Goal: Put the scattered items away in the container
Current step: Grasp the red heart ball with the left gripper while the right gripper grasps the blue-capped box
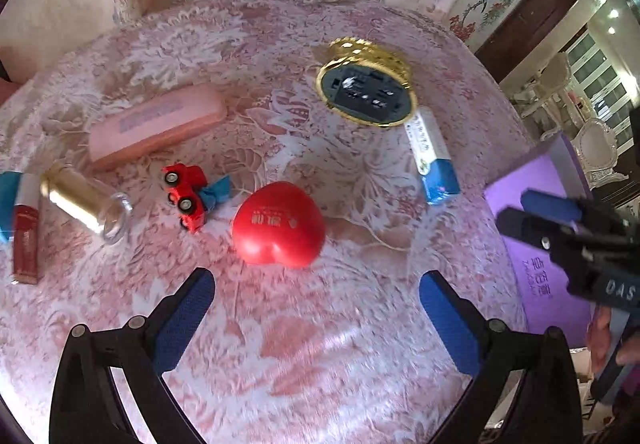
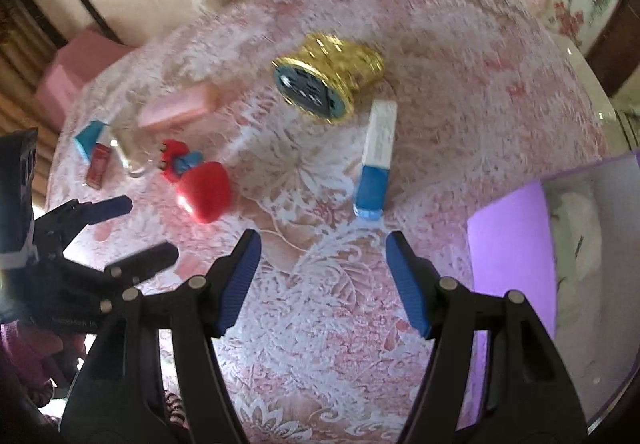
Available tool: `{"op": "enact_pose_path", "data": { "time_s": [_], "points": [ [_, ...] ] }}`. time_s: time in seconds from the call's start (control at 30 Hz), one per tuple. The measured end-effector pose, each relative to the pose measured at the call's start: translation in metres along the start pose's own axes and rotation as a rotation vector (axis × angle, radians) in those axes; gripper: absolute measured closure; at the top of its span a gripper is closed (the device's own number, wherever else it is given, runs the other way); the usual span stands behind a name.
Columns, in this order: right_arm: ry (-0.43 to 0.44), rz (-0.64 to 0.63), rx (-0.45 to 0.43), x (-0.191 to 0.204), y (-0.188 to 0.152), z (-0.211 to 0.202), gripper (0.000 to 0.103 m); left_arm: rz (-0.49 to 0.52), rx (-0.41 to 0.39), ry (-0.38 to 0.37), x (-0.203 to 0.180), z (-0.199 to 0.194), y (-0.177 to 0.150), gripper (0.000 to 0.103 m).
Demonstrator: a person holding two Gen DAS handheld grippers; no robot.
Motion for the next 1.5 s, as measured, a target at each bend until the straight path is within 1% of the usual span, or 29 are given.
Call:
{"op": "enact_pose_path", "data": {
  "time_s": [0.1, 0.23, 0.5, 0.67, 0.7, 0.73, 0.77, 0.83, 0.87, 1.0, 1.07, 1.1, 1.33, 1.5],
  "points": [
    [-0.017, 0.018, 0.017, -0.004, -0.001, 0.008, 0.035, 0.000, 0.024, -0.014, 0.006, 0.020, 0.003, 0.000],
    [-0.053, 0.031, 0.027, -0.007, 0.004, 0.017, 0.035, 0.029, 0.043, 0.001, 0.009, 0.039, 0.003, 0.000],
    [-0.082, 0.049, 0.048, -0.011, 0.014, 0.041, 0.035, 0.067, 0.060, 0.060, 0.016, 0.066, 0.011, 0.000],
    [-0.104, 0.074, 0.058, -0.019, 0.019, 0.056, 0.035, 0.050, 0.055, 0.053, 0.021, 0.073, 0.016, 0.001],
    [-0.107, 0.075, 0.060, -0.020, 0.020, 0.058, 0.035, 0.050, 0.054, 0.051, 0.021, 0.074, 0.016, 0.004],
    [-0.109, 0.072, 0.061, -0.020, 0.021, 0.059, 0.035, 0.051, 0.054, 0.051, 0.021, 0.075, 0.016, 0.009],
    [-0.111, 0.068, 0.061, -0.020, 0.022, 0.060, 0.035, 0.053, 0.053, 0.050, 0.022, 0.076, 0.016, 0.012],
    [-0.116, 0.059, 0.061, -0.020, 0.024, 0.062, 0.035, 0.068, 0.038, 0.062, 0.020, 0.074, 0.017, 0.022],
    [-0.120, 0.057, 0.061, -0.020, 0.025, 0.063, 0.035, 0.079, 0.033, 0.066, 0.019, 0.074, 0.017, 0.023],
    [-0.134, 0.059, 0.071, -0.024, 0.026, 0.068, 0.035, 0.135, 0.013, 0.082, 0.007, 0.071, 0.016, 0.024],
    [-0.139, 0.060, 0.076, -0.026, 0.026, 0.070, 0.035, 0.149, 0.003, 0.085, 0.003, 0.071, 0.015, 0.028],
    [-0.140, 0.058, 0.077, -0.027, 0.026, 0.071, 0.035, 0.149, 0.002, 0.085, 0.002, 0.071, 0.015, 0.032],
    [-0.138, 0.047, 0.075, -0.028, 0.037, 0.080, 0.035, 0.119, 0.000, 0.058, 0.005, 0.071, 0.009, 0.032],
    [-0.148, 0.012, 0.084, -0.024, 0.045, 0.089, 0.036, 0.105, 0.009, 0.061, 0.004, 0.073, 0.009, 0.032]
  ]
}}
Point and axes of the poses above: each gripper's, at about its wrist camera, not at the fingertips, and z roughly the way its jaws point, x to its left, y to its top, the point moved 10 cm from there along z, roughly the way its jaws point
